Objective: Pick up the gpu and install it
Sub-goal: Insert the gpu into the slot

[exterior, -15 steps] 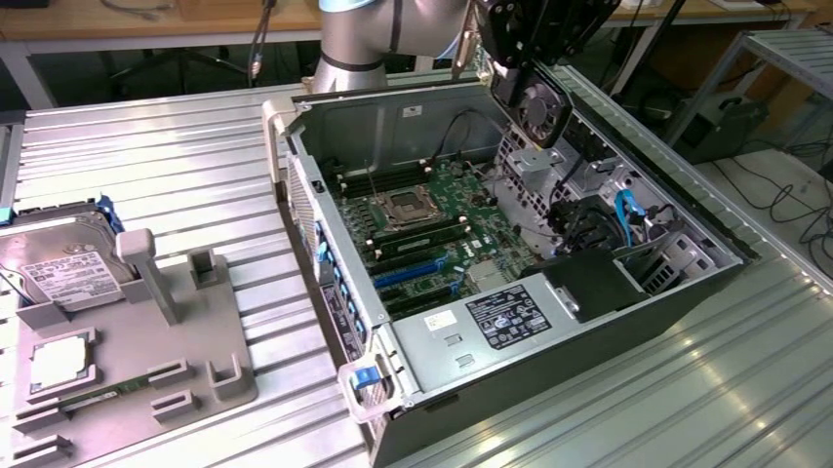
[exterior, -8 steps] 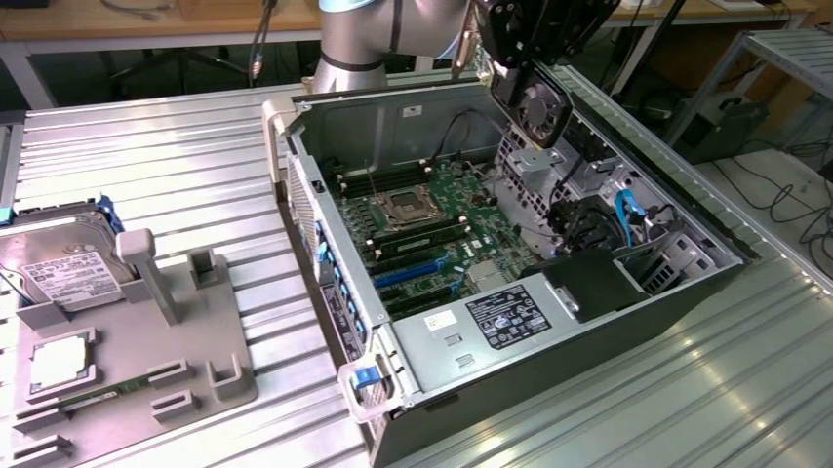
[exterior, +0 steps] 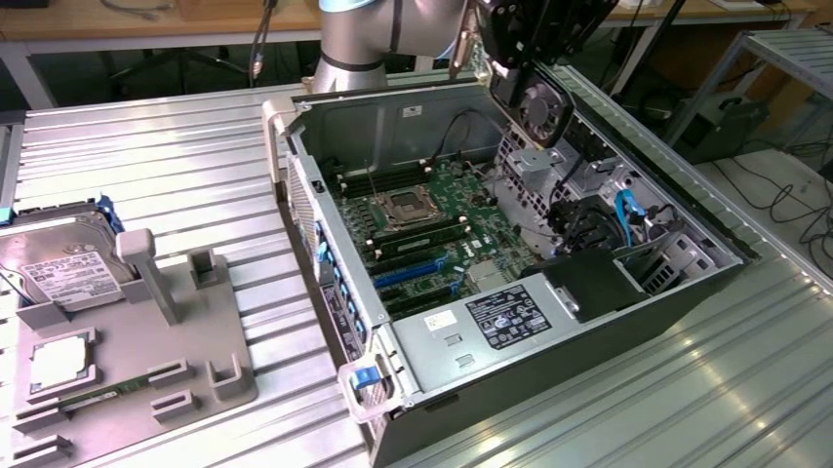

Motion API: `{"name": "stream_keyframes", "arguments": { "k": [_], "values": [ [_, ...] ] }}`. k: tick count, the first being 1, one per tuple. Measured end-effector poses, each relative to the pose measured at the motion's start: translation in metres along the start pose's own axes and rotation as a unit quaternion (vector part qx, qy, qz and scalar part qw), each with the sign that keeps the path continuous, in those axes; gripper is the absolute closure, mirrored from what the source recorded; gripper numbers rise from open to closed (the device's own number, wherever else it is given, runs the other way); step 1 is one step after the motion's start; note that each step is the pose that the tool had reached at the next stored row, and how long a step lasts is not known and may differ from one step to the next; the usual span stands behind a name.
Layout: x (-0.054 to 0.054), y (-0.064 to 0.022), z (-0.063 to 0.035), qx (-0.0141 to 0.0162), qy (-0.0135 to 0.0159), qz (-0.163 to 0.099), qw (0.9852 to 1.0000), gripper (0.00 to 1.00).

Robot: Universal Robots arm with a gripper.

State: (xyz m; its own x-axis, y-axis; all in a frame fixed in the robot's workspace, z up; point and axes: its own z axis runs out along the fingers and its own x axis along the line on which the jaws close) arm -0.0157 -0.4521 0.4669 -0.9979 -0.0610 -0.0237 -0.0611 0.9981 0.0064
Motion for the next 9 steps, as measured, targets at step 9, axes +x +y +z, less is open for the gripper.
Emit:
{"name": "stream_keyframes", "arguments": {
  "k": [9],
  "values": [
    [0.0001, 0.0000, 0.0000, -0.0011, 0.0003, -0.044, 0.9990, 0.72]
  ]
}}
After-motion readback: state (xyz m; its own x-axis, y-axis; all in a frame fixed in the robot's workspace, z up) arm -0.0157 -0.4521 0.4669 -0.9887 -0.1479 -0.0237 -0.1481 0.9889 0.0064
